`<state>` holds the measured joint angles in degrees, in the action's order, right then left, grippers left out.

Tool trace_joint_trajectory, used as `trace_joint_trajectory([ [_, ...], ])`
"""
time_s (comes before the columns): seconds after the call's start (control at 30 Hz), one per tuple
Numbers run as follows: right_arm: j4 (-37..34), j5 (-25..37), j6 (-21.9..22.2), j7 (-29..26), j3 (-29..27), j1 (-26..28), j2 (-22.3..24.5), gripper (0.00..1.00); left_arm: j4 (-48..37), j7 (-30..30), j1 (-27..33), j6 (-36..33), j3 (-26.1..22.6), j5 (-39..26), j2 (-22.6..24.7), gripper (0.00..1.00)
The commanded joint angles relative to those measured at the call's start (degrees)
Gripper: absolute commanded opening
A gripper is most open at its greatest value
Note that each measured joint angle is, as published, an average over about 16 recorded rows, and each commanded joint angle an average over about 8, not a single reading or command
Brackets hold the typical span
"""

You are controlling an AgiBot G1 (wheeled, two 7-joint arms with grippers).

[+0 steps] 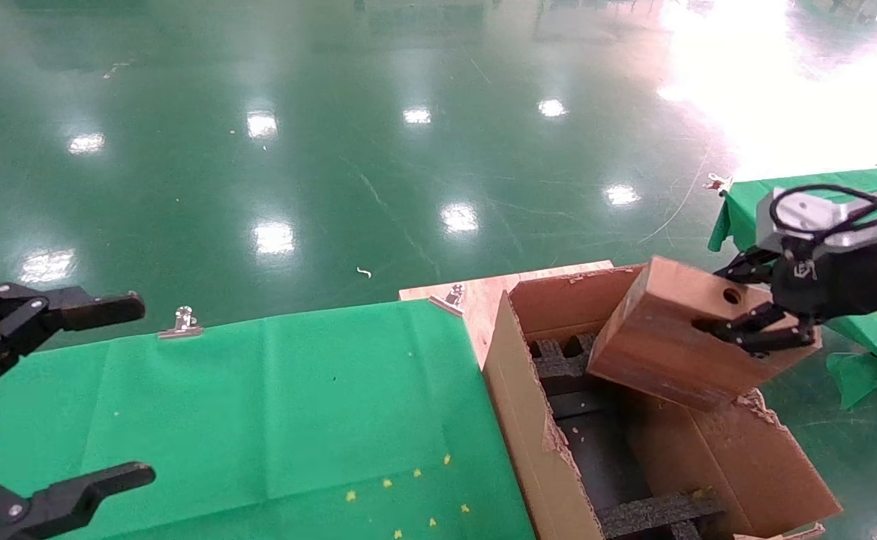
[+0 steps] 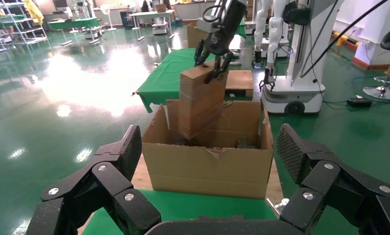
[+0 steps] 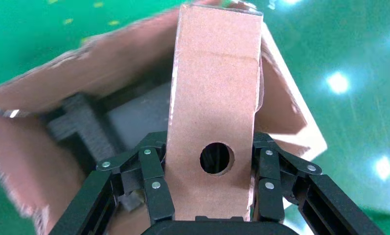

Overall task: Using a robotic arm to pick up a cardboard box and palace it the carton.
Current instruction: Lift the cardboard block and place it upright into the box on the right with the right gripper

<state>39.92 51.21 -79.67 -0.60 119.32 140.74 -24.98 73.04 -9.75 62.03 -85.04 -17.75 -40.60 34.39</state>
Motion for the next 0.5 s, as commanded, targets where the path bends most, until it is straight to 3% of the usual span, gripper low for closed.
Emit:
trace_joint_trajectory([
  [0.03,1.8,0.0,3.1,-3.7,0.2,-0.3,1.1,0.0,0.0,0.0,0.0,0.0,0.0,0.0,0.0,1.0],
  [0.3,11.7,-0.5,11.0,-22.0,1.6,0.0,8.7,0.0,0.0,0.0,0.0,0.0,0.0,0.0,0.0,1.0],
  [0.5,18.8,5.3,16.5,-32.1,3.1,1.7,13.0,0.0,0.0,0.0,0.0,0.0,0.0,0.0,0.0,1.0],
])
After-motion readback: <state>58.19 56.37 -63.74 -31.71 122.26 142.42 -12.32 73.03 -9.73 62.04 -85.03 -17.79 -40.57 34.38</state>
